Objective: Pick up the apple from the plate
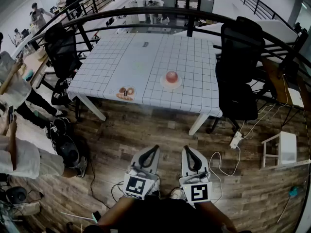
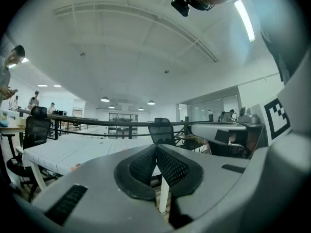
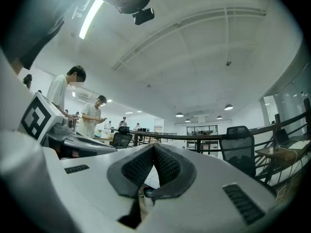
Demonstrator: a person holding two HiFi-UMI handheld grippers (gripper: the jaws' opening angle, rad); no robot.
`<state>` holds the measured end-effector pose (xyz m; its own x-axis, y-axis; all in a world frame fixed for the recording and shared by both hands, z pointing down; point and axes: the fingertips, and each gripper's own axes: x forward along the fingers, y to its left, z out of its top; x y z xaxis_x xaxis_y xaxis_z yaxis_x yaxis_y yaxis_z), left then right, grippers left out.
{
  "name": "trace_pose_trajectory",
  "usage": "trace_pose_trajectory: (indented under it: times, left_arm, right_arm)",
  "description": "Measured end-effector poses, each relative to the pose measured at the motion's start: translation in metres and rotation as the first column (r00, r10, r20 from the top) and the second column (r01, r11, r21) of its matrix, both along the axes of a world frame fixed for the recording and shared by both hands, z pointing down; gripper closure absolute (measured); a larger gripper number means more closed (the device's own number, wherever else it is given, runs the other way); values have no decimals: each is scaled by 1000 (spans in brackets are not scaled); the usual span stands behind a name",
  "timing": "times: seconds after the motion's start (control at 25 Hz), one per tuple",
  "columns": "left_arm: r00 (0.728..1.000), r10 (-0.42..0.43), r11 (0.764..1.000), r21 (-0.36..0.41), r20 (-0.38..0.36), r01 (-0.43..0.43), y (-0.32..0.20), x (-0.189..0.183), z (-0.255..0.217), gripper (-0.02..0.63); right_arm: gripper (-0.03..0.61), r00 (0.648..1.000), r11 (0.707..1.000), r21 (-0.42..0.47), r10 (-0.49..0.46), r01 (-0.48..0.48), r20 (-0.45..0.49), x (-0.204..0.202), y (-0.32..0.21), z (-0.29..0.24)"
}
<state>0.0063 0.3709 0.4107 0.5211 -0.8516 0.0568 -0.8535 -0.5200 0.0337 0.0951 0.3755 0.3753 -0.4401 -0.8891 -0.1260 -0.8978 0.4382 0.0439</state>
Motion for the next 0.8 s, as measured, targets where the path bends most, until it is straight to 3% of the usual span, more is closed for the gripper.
trace_pose_trajectory:
  times: [0.4,0.52,0.8]
  left_arm:
    - [1000,-18,1000,-10,-7,18,-5,-6,2,592]
    - [1000,-6,1000,-8,15,6,-10,-9,7,592]
    - [1000,14,1000,8,-9,-14,-35,-28,0,592]
  right_arm:
    - [555,1000,1000,-12,-5,5,-19,-3,-3,6]
    - [555,1000,1000,11,13,-13,-24,-2,-11,7]
    - [554,999,999,30,26,-25,-43,-14,-29,7]
